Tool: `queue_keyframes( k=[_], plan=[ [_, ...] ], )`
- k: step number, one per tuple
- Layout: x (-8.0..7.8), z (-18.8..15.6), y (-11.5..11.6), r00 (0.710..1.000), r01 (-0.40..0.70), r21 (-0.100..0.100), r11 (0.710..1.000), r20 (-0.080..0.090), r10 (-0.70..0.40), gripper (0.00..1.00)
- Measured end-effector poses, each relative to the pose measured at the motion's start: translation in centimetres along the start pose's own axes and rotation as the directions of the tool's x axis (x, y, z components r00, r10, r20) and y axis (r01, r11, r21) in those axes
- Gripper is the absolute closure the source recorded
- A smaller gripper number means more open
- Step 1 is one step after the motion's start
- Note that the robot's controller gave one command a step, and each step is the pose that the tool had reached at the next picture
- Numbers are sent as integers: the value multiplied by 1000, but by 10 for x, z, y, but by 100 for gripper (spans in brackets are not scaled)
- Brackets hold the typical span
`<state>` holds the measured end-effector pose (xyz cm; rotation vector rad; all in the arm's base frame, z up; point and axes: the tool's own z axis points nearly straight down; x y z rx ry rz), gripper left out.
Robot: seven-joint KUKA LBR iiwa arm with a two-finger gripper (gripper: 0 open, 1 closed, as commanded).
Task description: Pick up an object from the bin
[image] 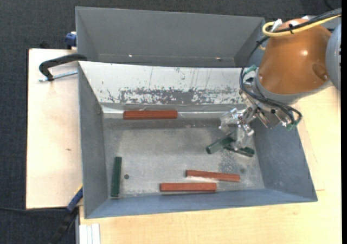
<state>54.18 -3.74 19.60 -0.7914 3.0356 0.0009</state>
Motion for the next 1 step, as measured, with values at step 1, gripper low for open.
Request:
queue_keyframes(
  k=[1],
  plan=[
    [30, -86, -4, 883, 469, 2, 883, 1, -469, 100]
  ],
)
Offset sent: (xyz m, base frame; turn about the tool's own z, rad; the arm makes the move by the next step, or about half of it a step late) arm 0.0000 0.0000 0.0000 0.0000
